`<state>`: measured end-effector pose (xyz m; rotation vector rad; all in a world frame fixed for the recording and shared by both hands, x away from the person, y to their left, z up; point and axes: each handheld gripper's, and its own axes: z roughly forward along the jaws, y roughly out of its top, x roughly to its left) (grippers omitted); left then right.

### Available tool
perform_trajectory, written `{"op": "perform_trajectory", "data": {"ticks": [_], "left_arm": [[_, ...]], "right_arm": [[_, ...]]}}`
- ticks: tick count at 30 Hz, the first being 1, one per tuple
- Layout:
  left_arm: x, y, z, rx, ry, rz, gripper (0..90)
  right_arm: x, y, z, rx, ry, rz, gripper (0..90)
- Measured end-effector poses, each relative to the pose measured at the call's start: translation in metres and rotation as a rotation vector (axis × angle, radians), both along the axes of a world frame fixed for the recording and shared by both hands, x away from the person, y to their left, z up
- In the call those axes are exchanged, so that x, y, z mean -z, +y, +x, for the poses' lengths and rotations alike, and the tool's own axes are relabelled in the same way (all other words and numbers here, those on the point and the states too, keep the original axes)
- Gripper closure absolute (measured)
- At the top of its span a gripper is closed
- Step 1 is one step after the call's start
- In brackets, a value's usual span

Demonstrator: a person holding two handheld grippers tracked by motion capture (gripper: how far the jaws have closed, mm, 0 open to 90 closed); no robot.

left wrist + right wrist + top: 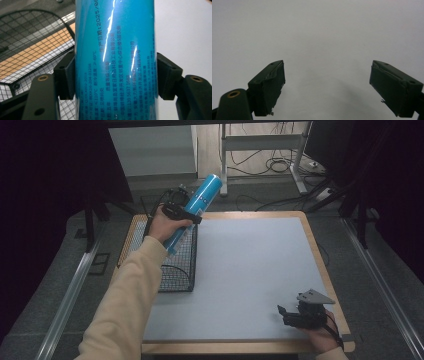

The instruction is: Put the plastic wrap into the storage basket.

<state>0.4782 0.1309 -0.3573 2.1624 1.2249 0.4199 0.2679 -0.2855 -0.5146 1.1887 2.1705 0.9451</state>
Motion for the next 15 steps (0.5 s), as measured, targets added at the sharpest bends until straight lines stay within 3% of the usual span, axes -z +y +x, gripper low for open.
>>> {"op": "perform_trajectory", "data": {"ticks": [15], "left_arm": [[0.016, 0.008, 0.008, -0.031, 0.017, 0.046, 31.8]], "right_arm": [[0.0, 0.0, 0.0, 0.003, 0.002, -0.002, 13.3]]}}
